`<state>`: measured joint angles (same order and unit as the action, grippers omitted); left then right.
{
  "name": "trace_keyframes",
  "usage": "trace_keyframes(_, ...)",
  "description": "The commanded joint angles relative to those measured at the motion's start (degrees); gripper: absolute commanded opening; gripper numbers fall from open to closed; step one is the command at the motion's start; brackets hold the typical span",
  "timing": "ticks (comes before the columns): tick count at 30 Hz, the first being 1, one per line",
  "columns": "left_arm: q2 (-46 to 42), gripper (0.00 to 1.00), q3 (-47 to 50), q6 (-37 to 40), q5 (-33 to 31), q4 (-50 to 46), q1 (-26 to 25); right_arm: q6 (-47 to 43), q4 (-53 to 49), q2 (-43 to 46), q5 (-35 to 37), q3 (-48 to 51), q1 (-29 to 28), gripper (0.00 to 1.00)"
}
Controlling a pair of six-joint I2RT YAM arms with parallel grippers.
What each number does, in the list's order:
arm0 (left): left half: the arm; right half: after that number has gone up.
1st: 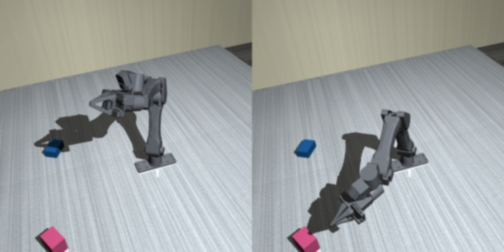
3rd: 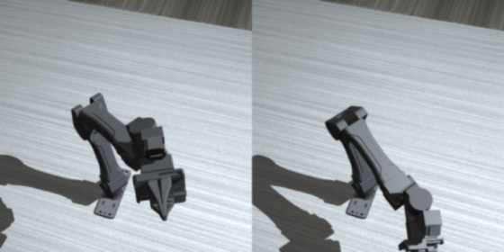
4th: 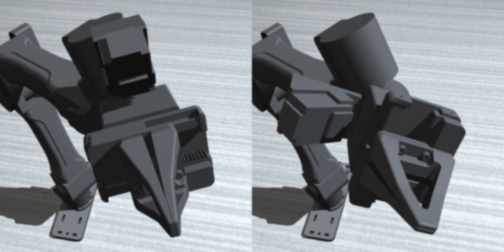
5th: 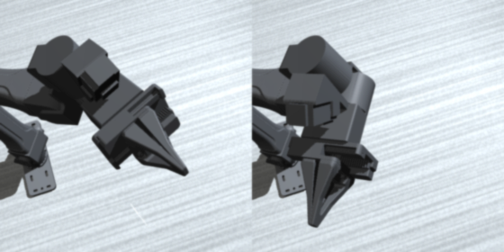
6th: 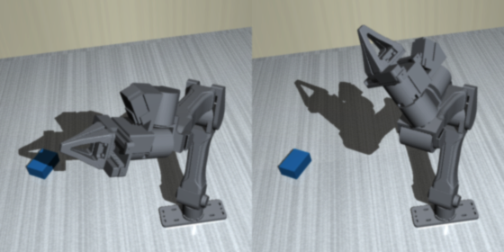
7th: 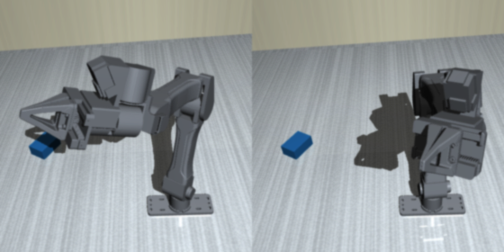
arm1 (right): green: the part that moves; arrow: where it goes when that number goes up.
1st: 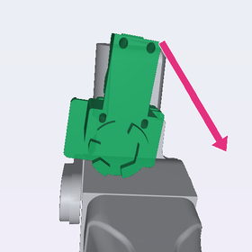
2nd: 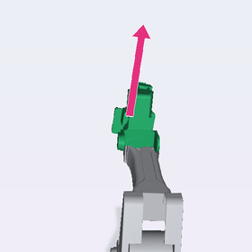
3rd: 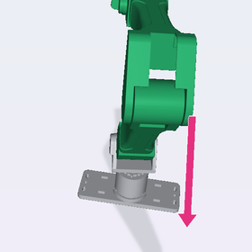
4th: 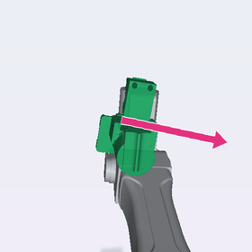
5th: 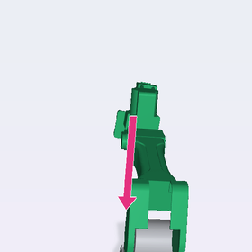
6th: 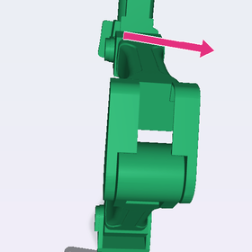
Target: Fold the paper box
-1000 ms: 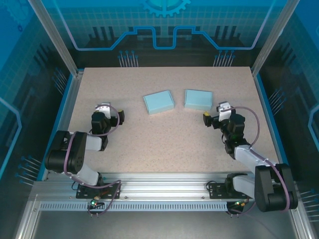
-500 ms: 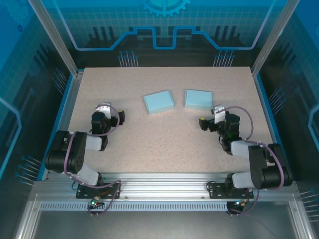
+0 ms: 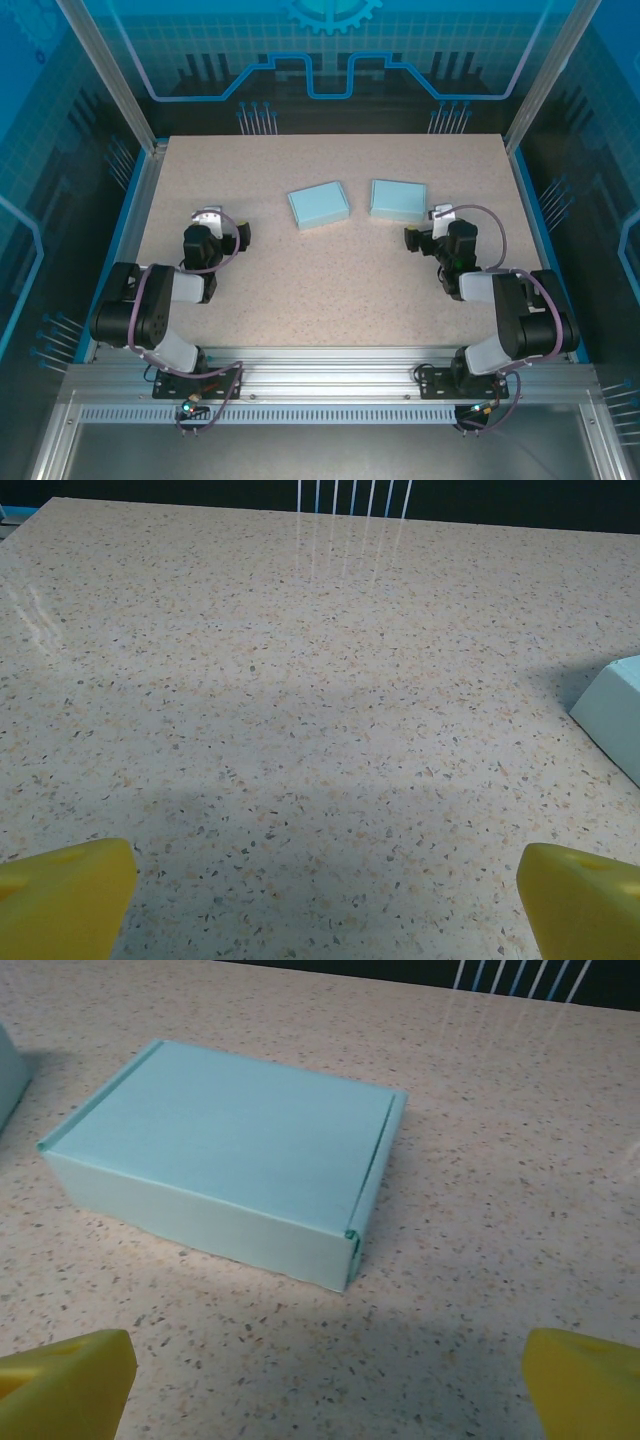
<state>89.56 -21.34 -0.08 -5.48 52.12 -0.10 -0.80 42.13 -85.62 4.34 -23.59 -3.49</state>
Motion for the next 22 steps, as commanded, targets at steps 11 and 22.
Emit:
trace_keyframes(11, -0.9, 0.99, -0.8, 0.2, 2.7, -0.2, 0.1, 1.1, 1.8, -0.5, 2.6, -0.8, -0.5, 1.00)
trace_keyframes(22, -0.9, 0.99, -0.9, 0.2, 2.8, -0.3, 0.1, 1.1, 1.8, -0.5, 2.6, -0.7, -0.6, 1.00)
